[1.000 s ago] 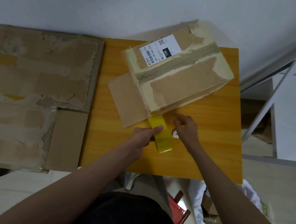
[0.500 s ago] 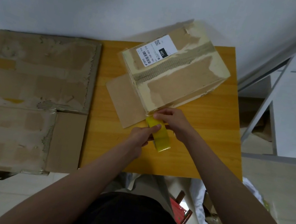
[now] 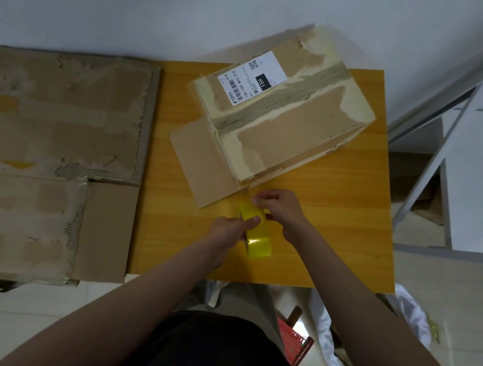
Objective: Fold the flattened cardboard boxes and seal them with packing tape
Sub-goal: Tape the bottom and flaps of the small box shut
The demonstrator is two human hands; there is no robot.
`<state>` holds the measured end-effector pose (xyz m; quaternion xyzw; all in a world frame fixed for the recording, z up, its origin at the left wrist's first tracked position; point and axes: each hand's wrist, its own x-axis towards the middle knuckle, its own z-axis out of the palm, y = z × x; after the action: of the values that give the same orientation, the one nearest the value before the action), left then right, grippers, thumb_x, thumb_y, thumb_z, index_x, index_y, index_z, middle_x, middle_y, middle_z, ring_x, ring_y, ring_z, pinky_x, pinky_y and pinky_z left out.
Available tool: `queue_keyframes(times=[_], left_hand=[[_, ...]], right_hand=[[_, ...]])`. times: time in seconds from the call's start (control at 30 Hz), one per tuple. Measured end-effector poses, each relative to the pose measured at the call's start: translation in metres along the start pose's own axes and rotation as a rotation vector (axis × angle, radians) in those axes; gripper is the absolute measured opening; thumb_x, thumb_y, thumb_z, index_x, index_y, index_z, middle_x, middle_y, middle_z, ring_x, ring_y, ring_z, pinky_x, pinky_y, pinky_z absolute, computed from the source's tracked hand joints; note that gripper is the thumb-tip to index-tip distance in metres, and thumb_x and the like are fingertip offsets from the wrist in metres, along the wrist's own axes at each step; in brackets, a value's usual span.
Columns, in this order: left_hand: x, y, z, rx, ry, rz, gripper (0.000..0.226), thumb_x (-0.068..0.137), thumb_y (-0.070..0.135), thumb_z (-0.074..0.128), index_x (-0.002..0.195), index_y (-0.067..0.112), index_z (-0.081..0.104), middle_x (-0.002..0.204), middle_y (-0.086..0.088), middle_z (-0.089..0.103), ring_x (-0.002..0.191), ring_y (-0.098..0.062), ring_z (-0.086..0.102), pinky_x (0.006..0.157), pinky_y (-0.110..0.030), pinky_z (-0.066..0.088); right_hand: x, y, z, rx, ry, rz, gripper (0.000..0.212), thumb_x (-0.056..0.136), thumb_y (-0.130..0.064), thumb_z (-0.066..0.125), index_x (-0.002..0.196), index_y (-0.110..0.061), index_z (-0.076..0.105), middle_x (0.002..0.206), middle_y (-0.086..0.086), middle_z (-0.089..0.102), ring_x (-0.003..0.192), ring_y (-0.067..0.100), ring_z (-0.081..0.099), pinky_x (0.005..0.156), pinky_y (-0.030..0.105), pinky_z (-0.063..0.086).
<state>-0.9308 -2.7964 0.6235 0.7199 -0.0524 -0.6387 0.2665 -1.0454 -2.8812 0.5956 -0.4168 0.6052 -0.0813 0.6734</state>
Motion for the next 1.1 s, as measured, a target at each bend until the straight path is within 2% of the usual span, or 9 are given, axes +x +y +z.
queue_keyframes(times=[0.13,0.23,0.37,0.5,0.6,0.73,0.83,1.0,1.1], left_hand=[[0.002,0.001,0.0,0.115,-0.054,0.035,0.028,0.087,0.03,0.077,0.069,0.016,0.061,0.065,0.005,0.056,0.056,-0.005,0.058,0.057,-0.022,0.047],[-0.001,0.006,0.008,0.18,-0.059,0.073,0.032,0.085,0.033,0.078,0.082,0.004,0.063,0.087,-0.009,0.064,0.084,-0.024,0.061,0.082,-0.045,0.05],[-0.002,0.012,0.017,0.218,-0.062,0.151,0.043,0.087,0.036,0.076,0.086,-0.006,0.067,0.093,-0.017,0.069,0.087,-0.032,0.064,0.077,-0.045,0.05],[0.0,0.017,0.019,0.3,-0.075,0.204,0.048,0.084,0.044,0.077,0.081,-0.002,0.063,0.082,-0.012,0.059,0.077,-0.021,0.056,0.069,-0.036,0.043],[-0.003,0.015,0.022,0.386,-0.109,0.274,0.031,0.081,0.041,0.08,0.092,0.012,0.073,0.086,0.002,0.07,0.08,-0.014,0.066,0.062,-0.026,0.048],[-0.007,0.008,0.025,0.421,-0.146,0.324,0.026,0.082,0.034,0.08,0.098,0.014,0.075,0.094,-0.005,0.075,0.09,-0.022,0.071,0.082,-0.047,0.058],[-0.009,0.006,0.026,0.445,-0.151,0.372,0.033,0.083,0.036,0.079,0.099,0.008,0.074,0.095,-0.014,0.073,0.091,-0.03,0.069,0.082,-0.054,0.053],[-0.011,0.007,0.027,0.451,-0.177,0.38,0.026,0.082,0.036,0.08,0.099,0.017,0.075,0.093,-0.002,0.075,0.088,-0.018,0.071,0.078,-0.044,0.058],[-0.014,0.008,0.03,0.452,-0.193,0.387,0.026,0.083,0.037,0.079,0.099,0.016,0.075,0.092,-0.001,0.075,0.088,-0.019,0.071,0.073,-0.038,0.056]], right_hand=[[-0.015,0.009,0.0,-0.008,0.115,-0.136,0.005,0.09,-0.016,0.072,0.085,-0.018,0.071,0.092,-0.003,0.067,0.09,0.017,0.063,0.071,0.03,0.049],[-0.028,0.01,-0.003,0.025,0.273,-0.212,0.013,0.09,-0.014,0.072,0.081,-0.022,0.067,0.093,-0.002,0.063,0.089,0.013,0.061,0.078,0.034,0.051],[-0.053,0.006,-0.01,0.073,0.321,-0.292,0.014,0.09,-0.014,0.072,0.082,-0.023,0.066,0.103,0.004,0.062,0.098,0.014,0.059,0.088,0.032,0.049],[-0.074,0.012,-0.02,0.126,0.28,-0.294,0.005,0.093,-0.016,0.068,0.088,-0.015,0.069,0.104,0.002,0.067,0.1,0.013,0.061,0.084,0.028,0.05],[-0.078,0.014,-0.029,0.198,0.27,-0.22,0.009,0.098,-0.021,0.063,0.095,-0.012,0.065,0.1,0.004,0.065,0.091,0.018,0.06,0.074,0.027,0.048],[-0.079,0.012,-0.036,0.146,0.269,-0.176,0.008,0.1,-0.024,0.062,0.097,-0.017,0.062,0.097,0.003,0.06,0.08,0.015,0.058,0.065,0.02,0.043],[-0.081,0.013,-0.04,0.113,0.252,-0.151,0.008,0.099,-0.022,0.063,0.092,-0.017,0.061,0.088,0.004,0.057,0.072,0.013,0.054,0.063,0.022,0.04],[-0.084,0.013,-0.041,0.106,0.308,-0.156,0.009,0.095,-0.019,0.066,0.096,-0.011,0.063,0.08,0.003,0.057,0.071,0.016,0.052,0.063,0.029,0.039],[-0.08,0.018,-0.039,0.042,0.383,-0.168,0.011,0.095,-0.023,0.067,0.098,-0.013,0.064,0.096,0.008,0.059,0.079,0.02,0.052,0.066,0.034,0.041]])
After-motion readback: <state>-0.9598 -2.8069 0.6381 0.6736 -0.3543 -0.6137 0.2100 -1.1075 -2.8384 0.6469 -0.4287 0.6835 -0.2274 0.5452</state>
